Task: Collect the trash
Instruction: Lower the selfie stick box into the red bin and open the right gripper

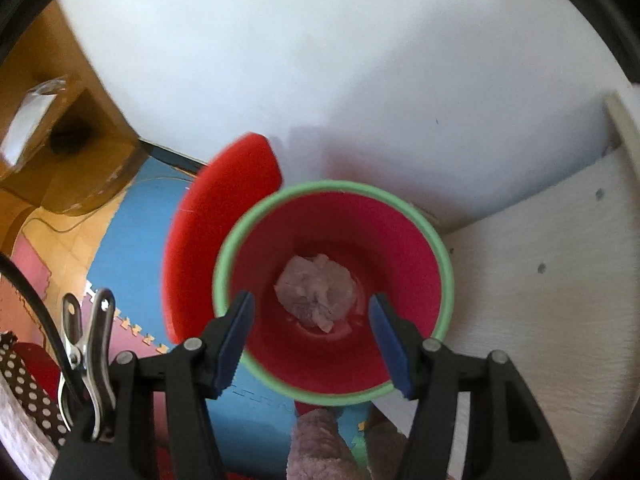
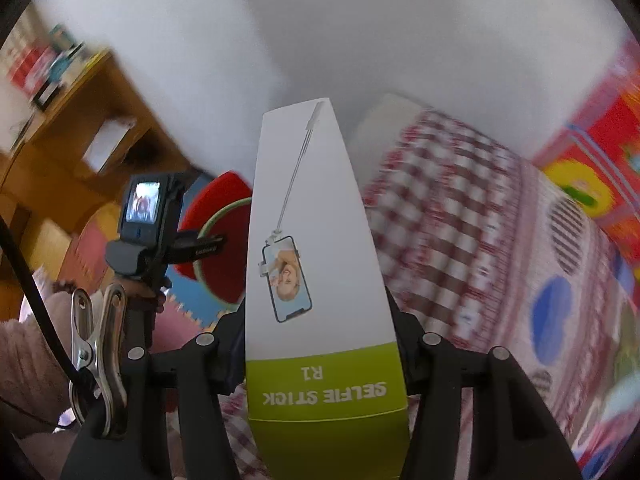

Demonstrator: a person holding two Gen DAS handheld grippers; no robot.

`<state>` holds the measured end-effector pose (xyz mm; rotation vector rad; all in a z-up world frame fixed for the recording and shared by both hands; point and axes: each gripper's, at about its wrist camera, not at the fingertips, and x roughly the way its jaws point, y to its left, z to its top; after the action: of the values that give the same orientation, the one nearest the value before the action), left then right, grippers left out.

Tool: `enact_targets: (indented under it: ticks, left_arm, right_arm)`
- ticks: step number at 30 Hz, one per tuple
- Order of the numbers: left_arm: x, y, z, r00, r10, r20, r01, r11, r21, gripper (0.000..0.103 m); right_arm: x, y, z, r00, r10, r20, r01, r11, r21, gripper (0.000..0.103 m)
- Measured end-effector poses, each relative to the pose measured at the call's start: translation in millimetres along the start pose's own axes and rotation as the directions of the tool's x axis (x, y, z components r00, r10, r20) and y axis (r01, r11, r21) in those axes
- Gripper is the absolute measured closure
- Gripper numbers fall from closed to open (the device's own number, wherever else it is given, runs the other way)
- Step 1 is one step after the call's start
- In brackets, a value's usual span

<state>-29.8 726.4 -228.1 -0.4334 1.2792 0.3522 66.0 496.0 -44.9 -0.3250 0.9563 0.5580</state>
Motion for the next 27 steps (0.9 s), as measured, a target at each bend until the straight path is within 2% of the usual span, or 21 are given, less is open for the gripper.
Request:
enact_targets:
  ticks: [6, 9, 14, 20, 27]
  left_arm:
    - [-51.3, 34.6, 1.1, 0.996, 0.024, 0.081, -0.02, 0.998, -0.056, 0.04]
    - [-77.8, 49.0, -3.3, 0.991, 0.056, 0.123, -0.047, 0.996, -0.075, 0.04]
    - [-103.7, 68.6, -11.2, 0.985, 0.07, 0.158, -0.052, 0.992, -0.118, 0.04]
    - [-114.0, 87.5, -22.6, 0.984, 0.071, 0.163, -0.046, 0.987, -0.156, 0.04]
    - [-107.7, 96.6, -29.6, 0.987, 0.078, 0.142, -0.053, 0.984, -0.171, 0.04]
  right_arm:
    - [32.8, 29.9, 24.4, 0.991, 0.091, -0.093, -0.096, 0.994, -0.044, 0.047]
    - [52.5, 44.2, 35.6, 0.984, 0.105, -0.144, -0.116, 0.991, -0.07, 0.047]
    - [83.5, 67.0, 51.7, 0.97, 0.142, -0.198, -0.164, 0.982, -0.095, 0.048]
    - [126.9, 91.8, 70.2, 0.969, 0.108, -0.224, -0.142, 0.98, -0.14, 0.049]
    - [164.0, 112.4, 79.6, 0.968, 0.063, -0.242, -0.111, 0.976, -0.189, 0.049]
